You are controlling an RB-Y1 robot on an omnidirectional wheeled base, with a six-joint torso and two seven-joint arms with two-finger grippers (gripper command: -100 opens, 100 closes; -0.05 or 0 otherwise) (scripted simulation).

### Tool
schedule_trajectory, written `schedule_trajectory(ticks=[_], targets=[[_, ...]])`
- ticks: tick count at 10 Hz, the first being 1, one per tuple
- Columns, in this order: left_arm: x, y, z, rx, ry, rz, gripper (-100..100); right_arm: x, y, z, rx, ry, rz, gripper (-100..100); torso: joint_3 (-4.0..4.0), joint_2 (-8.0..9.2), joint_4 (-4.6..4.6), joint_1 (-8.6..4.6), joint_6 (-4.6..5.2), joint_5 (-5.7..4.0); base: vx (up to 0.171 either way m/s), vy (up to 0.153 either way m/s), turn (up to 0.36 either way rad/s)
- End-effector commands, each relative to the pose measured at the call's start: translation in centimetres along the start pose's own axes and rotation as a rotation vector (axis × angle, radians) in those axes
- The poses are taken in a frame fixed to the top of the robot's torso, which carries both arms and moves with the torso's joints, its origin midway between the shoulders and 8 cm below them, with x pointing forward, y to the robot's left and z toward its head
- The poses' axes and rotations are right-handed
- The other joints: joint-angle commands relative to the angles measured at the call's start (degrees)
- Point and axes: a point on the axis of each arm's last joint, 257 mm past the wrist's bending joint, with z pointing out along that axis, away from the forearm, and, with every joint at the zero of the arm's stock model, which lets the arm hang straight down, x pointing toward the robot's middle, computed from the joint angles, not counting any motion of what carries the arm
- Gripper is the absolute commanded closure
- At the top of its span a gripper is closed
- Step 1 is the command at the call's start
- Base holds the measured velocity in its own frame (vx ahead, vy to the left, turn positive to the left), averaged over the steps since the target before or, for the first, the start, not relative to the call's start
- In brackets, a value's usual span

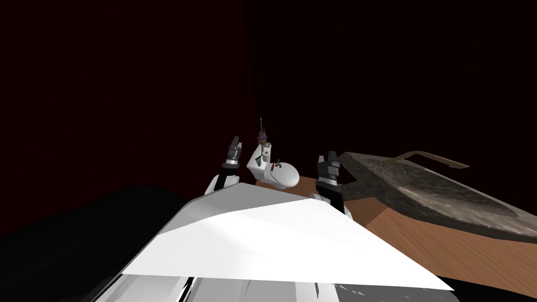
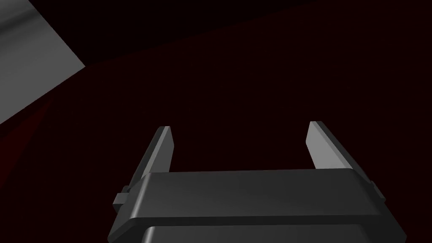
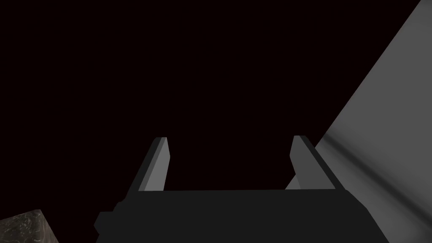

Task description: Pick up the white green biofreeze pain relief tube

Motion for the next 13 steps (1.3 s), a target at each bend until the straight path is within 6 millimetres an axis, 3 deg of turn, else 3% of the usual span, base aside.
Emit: schedule_trajectory(ticks=[1,4,13], targets=[[0.8,0.8,0.0,-0.011,0.037,0.053,-100,0.0,0.0,0.0,0.000,0.000,0.000,0,0.00,0.00,0.00,0.00,0.00,0.00,-0.016,-0.014,-0.044],[2.7,3.5,-0.7,-0.044,0.131,0.197,-100,0.0,0.0,0.0,0.000,0.000,0.000,0,0.02,0.03,0.01,-0.03,0.00,-0.01,-0.026,-0.022,-0.067],[5.9,11.1,-3.5,-0.123,0.344,0.505,-100,0.0,0.0,0.0,0.000,0.000,0.000,0,0.01,0.01,0.01,-0.03,-0.01,-0.01,-0.019,-0.025,-0.057]])
